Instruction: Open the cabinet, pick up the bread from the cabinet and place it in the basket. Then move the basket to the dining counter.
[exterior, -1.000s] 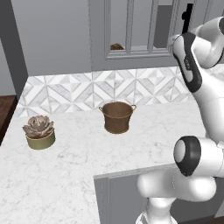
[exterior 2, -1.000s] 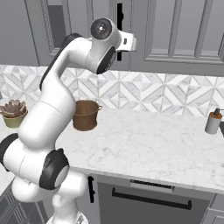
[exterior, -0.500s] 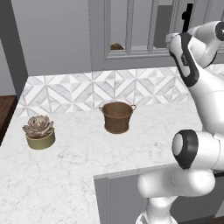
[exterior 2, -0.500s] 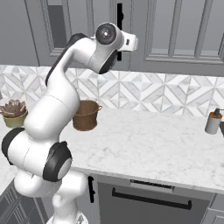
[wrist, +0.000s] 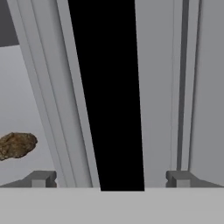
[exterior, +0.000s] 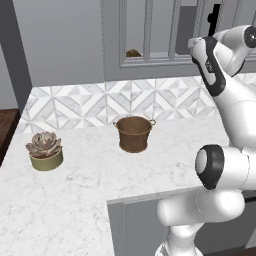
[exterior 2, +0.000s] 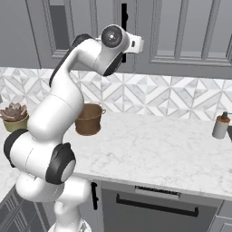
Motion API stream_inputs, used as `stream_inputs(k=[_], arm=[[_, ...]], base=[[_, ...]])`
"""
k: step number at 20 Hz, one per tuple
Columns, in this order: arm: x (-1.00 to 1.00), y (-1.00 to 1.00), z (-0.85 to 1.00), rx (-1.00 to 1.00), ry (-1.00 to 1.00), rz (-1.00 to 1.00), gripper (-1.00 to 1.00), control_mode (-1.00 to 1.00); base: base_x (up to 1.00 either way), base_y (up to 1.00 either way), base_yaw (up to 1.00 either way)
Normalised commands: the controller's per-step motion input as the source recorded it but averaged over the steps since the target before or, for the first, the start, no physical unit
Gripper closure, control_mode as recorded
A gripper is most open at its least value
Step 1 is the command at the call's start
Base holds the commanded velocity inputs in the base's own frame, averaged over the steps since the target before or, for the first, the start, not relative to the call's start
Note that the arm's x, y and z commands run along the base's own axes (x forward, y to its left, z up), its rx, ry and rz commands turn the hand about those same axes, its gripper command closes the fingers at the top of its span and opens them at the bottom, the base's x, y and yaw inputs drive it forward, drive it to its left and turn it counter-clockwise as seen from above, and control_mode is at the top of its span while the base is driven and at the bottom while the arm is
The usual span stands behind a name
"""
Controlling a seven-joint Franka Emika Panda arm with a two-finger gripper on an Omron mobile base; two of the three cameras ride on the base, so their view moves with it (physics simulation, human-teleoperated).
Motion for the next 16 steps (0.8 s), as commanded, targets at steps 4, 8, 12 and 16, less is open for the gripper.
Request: stream_inputs(k=[4, 8, 12, 16], arm=[[0.32, 0.00, 0.00, 0.03, -0.02, 0.00, 1.00, -1.00], [0.13, 0.00, 0.00, 0.04, -0.04, 0.00, 1.00, -1.00], [-0.01, 0.00, 0.00, 0.01, -0.09, 0.00, 1.00, -1.00], [-0.08, 0.00, 0.04, 0.05, -0.02, 0.00, 1.00, -1.00]], base=[[0.00, 0.00, 0.00], [0.00, 0.00, 0.00], [0.00, 0.00, 0.00], [0.00, 0.00, 0.00]])
